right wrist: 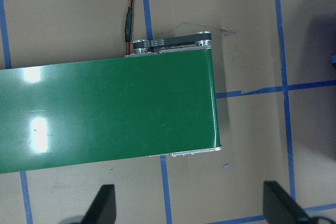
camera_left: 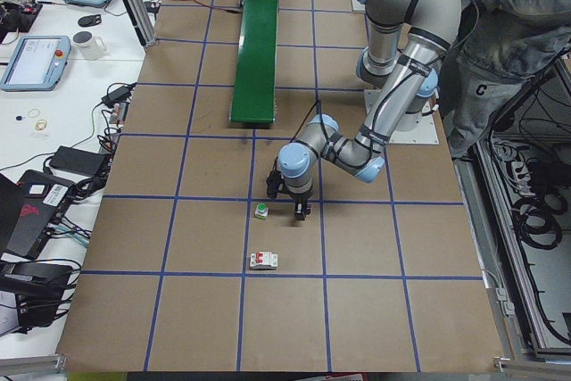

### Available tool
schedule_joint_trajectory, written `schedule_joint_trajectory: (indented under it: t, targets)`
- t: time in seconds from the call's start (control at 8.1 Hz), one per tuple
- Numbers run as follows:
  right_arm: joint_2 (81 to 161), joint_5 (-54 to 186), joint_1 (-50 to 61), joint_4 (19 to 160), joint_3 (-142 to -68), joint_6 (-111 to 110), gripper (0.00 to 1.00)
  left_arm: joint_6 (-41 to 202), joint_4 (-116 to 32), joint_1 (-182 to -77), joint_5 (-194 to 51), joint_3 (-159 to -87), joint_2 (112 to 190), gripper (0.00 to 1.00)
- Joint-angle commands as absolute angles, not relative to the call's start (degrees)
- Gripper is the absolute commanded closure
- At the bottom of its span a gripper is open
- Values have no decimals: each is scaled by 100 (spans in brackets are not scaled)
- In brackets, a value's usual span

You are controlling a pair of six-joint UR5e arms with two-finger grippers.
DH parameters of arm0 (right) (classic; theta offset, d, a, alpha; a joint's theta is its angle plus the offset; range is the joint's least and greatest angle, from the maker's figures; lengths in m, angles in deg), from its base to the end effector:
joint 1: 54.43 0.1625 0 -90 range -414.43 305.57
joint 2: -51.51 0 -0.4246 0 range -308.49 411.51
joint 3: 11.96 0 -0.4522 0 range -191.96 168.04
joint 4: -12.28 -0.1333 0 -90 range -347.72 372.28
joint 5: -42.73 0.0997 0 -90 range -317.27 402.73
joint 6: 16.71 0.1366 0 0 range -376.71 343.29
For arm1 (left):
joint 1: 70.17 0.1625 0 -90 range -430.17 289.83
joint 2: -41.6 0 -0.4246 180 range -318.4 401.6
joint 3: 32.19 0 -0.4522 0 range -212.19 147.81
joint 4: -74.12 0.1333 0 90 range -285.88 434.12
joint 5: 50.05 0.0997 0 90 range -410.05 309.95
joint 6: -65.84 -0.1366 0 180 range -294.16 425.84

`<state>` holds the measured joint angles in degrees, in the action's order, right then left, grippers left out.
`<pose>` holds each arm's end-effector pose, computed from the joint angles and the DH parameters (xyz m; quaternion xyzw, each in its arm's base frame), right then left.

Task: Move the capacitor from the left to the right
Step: 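Lower the left gripper over the brown capacitor and close on it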

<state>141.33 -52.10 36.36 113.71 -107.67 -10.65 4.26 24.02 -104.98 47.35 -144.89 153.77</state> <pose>0.1296 -0.5618 0.4148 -0.0479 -0.9968 0.0507 0.0391 0.4005 -0.4194 0.0931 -0.0584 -0.9953 -0.0776 0.0030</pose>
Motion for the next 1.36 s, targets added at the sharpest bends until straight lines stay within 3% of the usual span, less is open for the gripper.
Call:
schedule_joint_trajectory:
  t: [0.0, 0.49, 0.62, 0.86, 0.99, 1.11, 1.23]
  targets:
    - [14133, -5210, 3636, 11371, -10768, -1065, 0, 344, 2402, -10498, 4760, -14487, 15383, 12]
    - [14133, -5210, 3636, 11371, -10768, -1065, 0, 221, 2393, -10507, 4795, -14487, 15427, 29]
    - [14133, -5210, 3636, 11371, -10768, -1065, 0, 186, 2393, -10507, 4812, -14487, 15427, 44]
    - [14133, -5210, 3636, 11371, -10768, -1065, 0, 115, 2393, -10507, 4821, -14495, 15454, 62]
    - [14133, -5210, 3636, 11371, -10768, -1065, 0, 115, 2393, -10507, 4839, -14495, 15454, 64]
    - [14133, -5210, 3636, 11371, -10768, -1065, 0, 63, 2393, -10515, 4952, -14495, 15454, 76]
    - [14133, -5210, 3636, 11371, -10768, -1065, 0, -51, 2393, -10515, 5023, -14495, 15454, 77]
